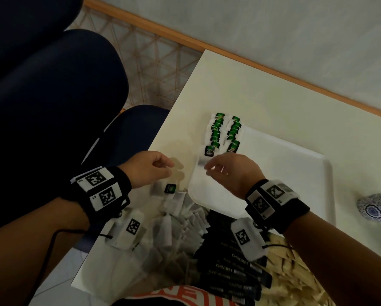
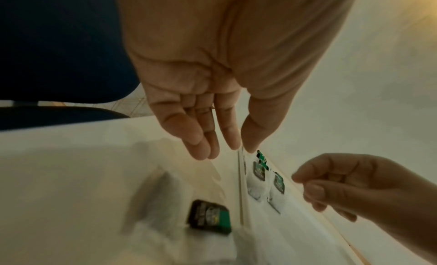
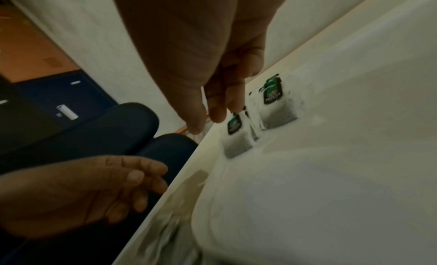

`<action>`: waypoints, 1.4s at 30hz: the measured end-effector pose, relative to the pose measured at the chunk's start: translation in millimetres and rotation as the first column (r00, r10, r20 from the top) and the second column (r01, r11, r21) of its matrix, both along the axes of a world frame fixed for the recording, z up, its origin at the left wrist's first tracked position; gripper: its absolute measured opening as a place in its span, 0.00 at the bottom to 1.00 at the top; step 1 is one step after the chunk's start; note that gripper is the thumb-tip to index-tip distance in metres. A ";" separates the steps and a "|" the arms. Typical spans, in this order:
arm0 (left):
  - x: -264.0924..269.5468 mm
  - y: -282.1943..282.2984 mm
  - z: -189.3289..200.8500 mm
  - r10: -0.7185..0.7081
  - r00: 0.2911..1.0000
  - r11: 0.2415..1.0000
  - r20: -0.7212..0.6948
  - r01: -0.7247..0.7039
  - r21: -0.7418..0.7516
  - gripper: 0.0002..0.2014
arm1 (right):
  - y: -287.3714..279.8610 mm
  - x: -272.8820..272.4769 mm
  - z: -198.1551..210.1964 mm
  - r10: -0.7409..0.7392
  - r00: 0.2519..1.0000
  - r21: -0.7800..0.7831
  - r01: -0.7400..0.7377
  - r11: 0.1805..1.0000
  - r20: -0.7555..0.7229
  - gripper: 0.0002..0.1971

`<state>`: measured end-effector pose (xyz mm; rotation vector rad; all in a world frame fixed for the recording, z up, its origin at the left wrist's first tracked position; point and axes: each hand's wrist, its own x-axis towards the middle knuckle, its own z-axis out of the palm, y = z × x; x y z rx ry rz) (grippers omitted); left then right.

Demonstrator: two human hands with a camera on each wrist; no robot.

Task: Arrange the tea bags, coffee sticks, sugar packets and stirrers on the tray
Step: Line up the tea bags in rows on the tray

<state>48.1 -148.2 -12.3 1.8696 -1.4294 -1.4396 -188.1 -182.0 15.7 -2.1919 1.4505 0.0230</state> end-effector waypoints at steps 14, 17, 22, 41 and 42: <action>-4.4 161.4 -0.6 -0.263 0.866 0.965 0.426 0.235 0.117 0.48 | 98.7 -0.9 -20.3 0.174 0.963 0.085 -0.159 0.984 -0.205 0.34; -21.1 177.1 -12.0 -0.273 0.856 0.962 0.439 0.244 0.122 0.54 | 105.5 3.2 -25.5 0.172 0.953 0.019 -0.173 0.985 -0.248 0.39; -47.5 177.1 -19.1 -0.197 0.873 0.976 0.447 0.216 0.009 0.49 | 111.2 13.2 -29.1 0.184 0.940 -0.061 -0.210 0.976 -0.288 0.43; -34.3 146.2 -12.6 -0.156 0.985 0.987 0.070 0.158 -0.027 0.24 | 94.2 17.2 -16.9 0.124 0.974 0.197 -0.086 0.977 -0.191 0.15; -32.9 143.5 -11.4 -0.141 0.989 0.990 0.037 0.142 -0.014 0.21 | 91.6 14.0 -14.2 0.101 0.982 0.216 -0.064 0.974 -0.162 0.14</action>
